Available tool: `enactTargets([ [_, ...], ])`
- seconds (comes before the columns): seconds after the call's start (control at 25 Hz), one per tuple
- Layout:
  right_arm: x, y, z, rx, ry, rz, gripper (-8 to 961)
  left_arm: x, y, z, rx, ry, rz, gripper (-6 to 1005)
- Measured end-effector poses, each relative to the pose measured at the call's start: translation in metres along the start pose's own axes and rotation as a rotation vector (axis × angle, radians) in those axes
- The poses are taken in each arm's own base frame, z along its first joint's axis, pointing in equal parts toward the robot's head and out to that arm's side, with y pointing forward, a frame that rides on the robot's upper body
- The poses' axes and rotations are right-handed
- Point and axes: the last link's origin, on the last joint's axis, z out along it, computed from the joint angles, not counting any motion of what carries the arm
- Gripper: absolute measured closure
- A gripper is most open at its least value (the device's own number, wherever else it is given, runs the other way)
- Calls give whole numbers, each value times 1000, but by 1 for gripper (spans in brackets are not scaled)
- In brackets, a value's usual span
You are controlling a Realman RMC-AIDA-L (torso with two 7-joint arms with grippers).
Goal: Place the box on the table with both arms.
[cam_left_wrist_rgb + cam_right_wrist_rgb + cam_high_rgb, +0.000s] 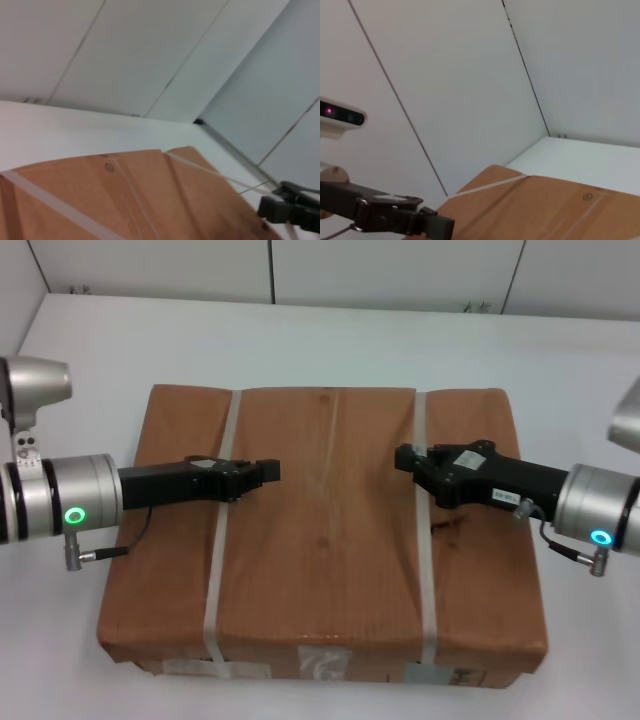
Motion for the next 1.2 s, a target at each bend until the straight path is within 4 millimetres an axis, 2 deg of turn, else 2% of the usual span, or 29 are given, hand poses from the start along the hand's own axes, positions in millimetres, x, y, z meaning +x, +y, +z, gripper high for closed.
enactTargets([
  [0.64, 6, -10, 31, 133, 145, 30, 889, -12, -20, 26, 207, -106, 39, 954],
  [1.16, 10, -12, 31, 159, 171, 63, 887, -21, -23, 34, 255, -155, 59, 926],
  [1.2, 11, -12, 31, 160, 171, 64, 887, -21, -23, 34, 255, -155, 59, 901],
])
